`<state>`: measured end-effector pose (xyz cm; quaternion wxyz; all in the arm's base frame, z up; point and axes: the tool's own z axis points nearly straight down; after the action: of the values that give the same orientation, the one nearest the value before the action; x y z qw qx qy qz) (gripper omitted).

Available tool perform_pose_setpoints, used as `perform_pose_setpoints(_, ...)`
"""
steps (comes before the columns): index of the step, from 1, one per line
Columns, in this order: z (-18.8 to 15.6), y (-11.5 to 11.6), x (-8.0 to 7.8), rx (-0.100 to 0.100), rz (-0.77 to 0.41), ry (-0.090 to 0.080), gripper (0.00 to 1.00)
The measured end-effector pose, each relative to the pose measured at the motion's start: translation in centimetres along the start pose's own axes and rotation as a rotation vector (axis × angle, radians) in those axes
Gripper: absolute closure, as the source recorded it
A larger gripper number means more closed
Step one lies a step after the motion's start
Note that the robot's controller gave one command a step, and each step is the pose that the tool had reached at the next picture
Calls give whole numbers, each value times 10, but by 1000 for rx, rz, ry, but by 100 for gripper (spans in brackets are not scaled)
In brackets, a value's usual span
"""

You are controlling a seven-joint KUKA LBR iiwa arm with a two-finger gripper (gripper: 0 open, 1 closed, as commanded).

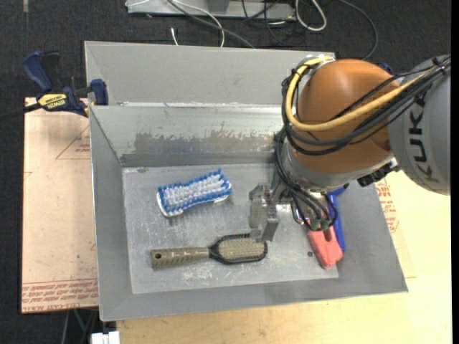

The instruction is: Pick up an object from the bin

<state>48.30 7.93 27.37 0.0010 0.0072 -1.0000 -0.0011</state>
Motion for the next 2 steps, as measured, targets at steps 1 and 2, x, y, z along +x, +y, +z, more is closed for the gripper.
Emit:
perform_pose_setpoints(1, 85, 9, -12, -1, 27, 1, 100)
perform_pose_setpoints(2, 59, 22, -2, -2, 56, -8, 100)
